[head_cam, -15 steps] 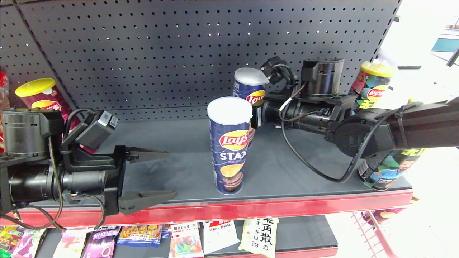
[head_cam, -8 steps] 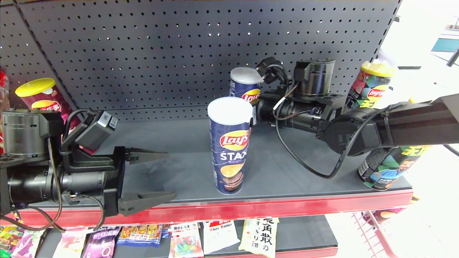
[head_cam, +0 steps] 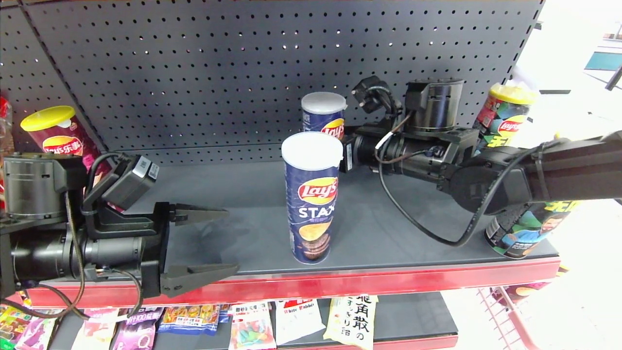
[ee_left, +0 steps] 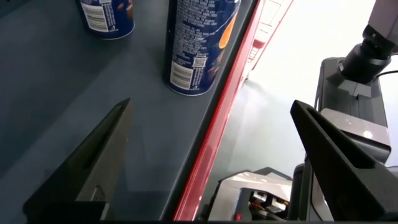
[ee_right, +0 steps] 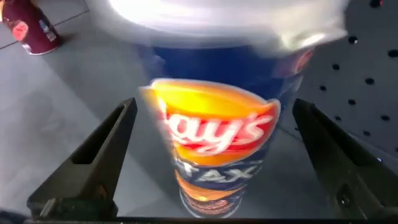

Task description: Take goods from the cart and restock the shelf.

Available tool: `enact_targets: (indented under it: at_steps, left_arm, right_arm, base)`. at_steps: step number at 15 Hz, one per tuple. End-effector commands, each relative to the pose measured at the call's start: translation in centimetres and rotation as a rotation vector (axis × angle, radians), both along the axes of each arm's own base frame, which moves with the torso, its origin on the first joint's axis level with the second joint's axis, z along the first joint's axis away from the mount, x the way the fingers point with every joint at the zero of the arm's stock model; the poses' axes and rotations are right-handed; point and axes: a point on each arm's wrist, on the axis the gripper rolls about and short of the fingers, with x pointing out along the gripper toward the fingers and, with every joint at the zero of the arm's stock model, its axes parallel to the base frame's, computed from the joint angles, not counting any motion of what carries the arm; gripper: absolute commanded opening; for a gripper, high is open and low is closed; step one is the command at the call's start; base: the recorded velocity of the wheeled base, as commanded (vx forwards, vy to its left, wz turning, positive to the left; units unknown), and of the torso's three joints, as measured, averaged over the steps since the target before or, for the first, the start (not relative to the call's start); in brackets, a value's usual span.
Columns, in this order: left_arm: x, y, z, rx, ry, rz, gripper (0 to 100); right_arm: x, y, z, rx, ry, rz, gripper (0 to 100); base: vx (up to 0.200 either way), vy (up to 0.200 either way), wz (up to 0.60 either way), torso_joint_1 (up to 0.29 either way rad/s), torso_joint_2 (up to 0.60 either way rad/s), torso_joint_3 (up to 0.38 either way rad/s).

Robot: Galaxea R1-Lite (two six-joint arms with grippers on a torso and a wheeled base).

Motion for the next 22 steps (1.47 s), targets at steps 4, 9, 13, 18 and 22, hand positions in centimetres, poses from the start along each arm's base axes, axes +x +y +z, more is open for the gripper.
enact_targets:
  at_steps: [4, 9, 13, 18, 22]
  left_arm:
    - [-0.1, 0.1, -1.1, 0.021, -0.01, 0.048, 100]
    - [0.3, 0.3, -1.1, 0.095, -0.029, 0.206, 100]
    - [0.7, 0.0, -1.5, 0.092, -0.015, 0.182, 100]
    - [1.4, -1.6, -2.7, 0.134, -0.018, 0.124, 100]
    - [2.6, -3.2, -2.1, 0.164, -0.047, 0.17, 100]
  right_arm:
    - [-2.3, -3.0, 0.8, -0.013, 0.012, -0.074, 100]
    - [-6.4, -5.8, 0.3, -0.039, 0.059, -0.112, 100]
    - [-12.2, -7.8, -0.2, -0.045, 0.083, -0.059, 100]
    - [-20.7, -11.6, -2.3, -0.054, 0.087, 0.029, 100]
    - [-22.3, -15.7, -2.1, -0.007, 0.023, -0.236, 100]
  base:
    - [0.0, 0.0, 0.0, 0.0, 0.0, 0.0]
    - [0.0, 0.0, 0.0, 0.0, 0.0, 0.0]
    - [0.0, 0.0, 0.0, 0.0, 0.0, 0.0]
    - [0.0, 0.0, 0.0, 0.0, 0.0, 0.0]
    - [0.0, 0.0, 0.0, 0.0, 0.0, 0.0]
